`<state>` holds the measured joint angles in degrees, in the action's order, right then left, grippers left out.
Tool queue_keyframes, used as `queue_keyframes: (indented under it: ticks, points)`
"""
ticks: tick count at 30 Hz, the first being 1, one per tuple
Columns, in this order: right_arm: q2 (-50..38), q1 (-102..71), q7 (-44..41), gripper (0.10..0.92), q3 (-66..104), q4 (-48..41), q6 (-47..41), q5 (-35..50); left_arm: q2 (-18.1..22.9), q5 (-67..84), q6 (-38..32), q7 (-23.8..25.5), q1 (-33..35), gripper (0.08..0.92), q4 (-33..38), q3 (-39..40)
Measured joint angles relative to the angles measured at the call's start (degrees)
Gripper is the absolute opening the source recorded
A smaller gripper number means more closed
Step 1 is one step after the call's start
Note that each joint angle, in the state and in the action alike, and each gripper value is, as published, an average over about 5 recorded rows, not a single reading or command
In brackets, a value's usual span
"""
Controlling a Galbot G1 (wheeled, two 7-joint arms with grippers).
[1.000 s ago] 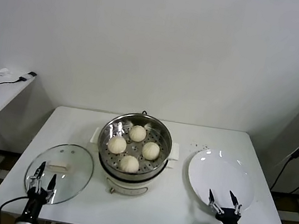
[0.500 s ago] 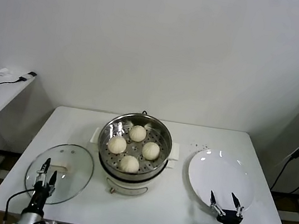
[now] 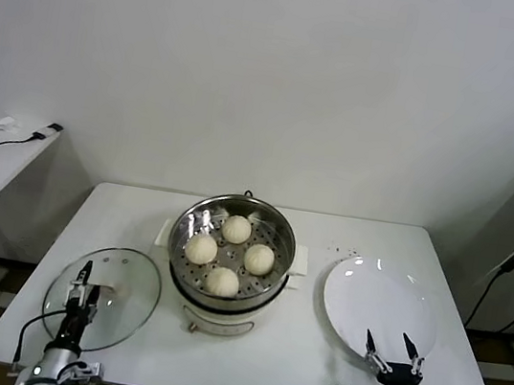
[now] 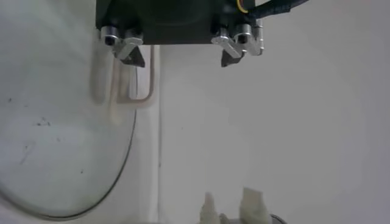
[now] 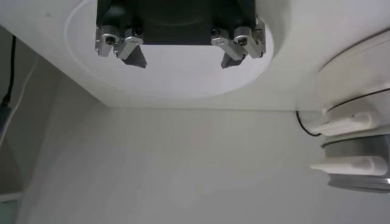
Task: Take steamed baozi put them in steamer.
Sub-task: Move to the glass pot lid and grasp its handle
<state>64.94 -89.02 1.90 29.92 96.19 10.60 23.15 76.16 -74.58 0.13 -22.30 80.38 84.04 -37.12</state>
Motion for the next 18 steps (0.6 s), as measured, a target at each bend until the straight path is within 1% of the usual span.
queue_keyframes:
  ticks: [10,18]
  points:
    - [0.39,-0.15,0.49,0.823,-0.7,0.47,-0.01,-0.64,0.14,-0.92,-0.78,-0.67,-1.37,0.472,-3.26,0.07]
    - [0.33,0.05,1.03,0.823,-0.83,1.08,-0.27,-0.75,0.26,-0.64,-0.97,-0.93,-1.21,0.247,-3.44,-0.01]
